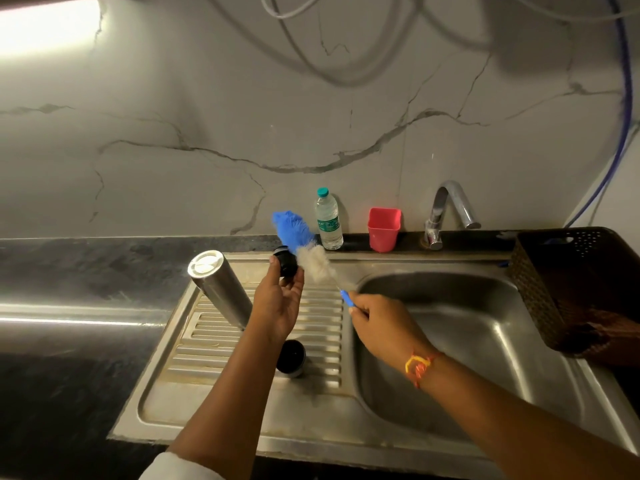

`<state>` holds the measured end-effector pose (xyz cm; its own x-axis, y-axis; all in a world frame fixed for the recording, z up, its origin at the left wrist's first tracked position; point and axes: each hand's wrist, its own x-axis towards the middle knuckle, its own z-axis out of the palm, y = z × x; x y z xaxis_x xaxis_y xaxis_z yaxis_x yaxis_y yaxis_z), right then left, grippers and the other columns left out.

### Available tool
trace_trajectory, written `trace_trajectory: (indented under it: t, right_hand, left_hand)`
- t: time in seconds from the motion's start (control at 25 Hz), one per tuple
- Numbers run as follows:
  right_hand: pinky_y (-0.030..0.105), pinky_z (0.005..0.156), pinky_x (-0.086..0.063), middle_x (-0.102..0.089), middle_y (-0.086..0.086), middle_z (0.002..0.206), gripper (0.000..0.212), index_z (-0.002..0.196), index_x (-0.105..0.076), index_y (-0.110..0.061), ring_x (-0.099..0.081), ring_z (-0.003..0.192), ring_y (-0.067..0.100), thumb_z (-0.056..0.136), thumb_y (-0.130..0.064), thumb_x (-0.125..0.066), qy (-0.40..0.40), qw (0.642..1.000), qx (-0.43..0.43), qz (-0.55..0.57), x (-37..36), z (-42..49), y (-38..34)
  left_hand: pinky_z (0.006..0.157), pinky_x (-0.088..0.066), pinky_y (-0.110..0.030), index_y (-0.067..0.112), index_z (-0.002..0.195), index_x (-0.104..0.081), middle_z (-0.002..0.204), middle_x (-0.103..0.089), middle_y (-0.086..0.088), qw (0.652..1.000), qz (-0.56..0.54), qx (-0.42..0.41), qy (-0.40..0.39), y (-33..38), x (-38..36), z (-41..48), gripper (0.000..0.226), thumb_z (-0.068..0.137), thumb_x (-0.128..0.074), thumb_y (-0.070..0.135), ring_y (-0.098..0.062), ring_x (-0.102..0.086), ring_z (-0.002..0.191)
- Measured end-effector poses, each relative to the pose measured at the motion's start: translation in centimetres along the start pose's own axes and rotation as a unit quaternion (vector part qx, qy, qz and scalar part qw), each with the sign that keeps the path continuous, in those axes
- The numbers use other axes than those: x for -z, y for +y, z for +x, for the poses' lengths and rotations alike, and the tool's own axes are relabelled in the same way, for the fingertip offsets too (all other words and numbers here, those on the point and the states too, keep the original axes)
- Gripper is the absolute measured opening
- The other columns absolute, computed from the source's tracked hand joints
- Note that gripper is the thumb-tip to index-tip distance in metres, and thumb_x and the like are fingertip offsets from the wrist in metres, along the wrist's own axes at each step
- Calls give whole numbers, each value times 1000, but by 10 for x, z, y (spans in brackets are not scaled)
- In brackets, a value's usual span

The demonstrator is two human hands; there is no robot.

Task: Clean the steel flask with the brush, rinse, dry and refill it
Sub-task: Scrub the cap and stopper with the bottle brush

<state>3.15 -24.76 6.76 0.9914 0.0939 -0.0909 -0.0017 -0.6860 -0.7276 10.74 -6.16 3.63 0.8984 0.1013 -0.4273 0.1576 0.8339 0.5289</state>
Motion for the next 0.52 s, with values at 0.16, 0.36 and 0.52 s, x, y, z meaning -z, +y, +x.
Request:
trace_trajectory:
  t: [0.16,0.36,0.52]
  right_hand:
    - [15,49,-34,-70,0,86,28,122,-68,-23,-53,60,6,101,-24,-48,9,1000,-20,-13,3,10,5]
    - [21,58,-44,-73,2,98,39,139,-56,-24,-63,73,14,102,-25,-48,-21,1000,-14,-10,2,-8,5]
    - [21,60,-44,-73,2,106,40,141,-54,-22,-63,76,14,102,-24,-48,9,1000,-26,9,4,4,4]
  left_hand:
    - [90,-60,-32,4,134,-56,128,-67,-23,996,79,7,-47,-7,-2,-9,40,105,-56,30,-28,-69,117]
    - [89,-59,-31,4,130,-58,132,-65,-23,996,80,-15,-43,7,2,-5,35,106,-55,29,-28,-69,118]
    - [97,-57,-34,0,136,-53,133,-63,-25,987,147,2,-57,-2,10,-7,44,104,-57,30,-30,-67,120]
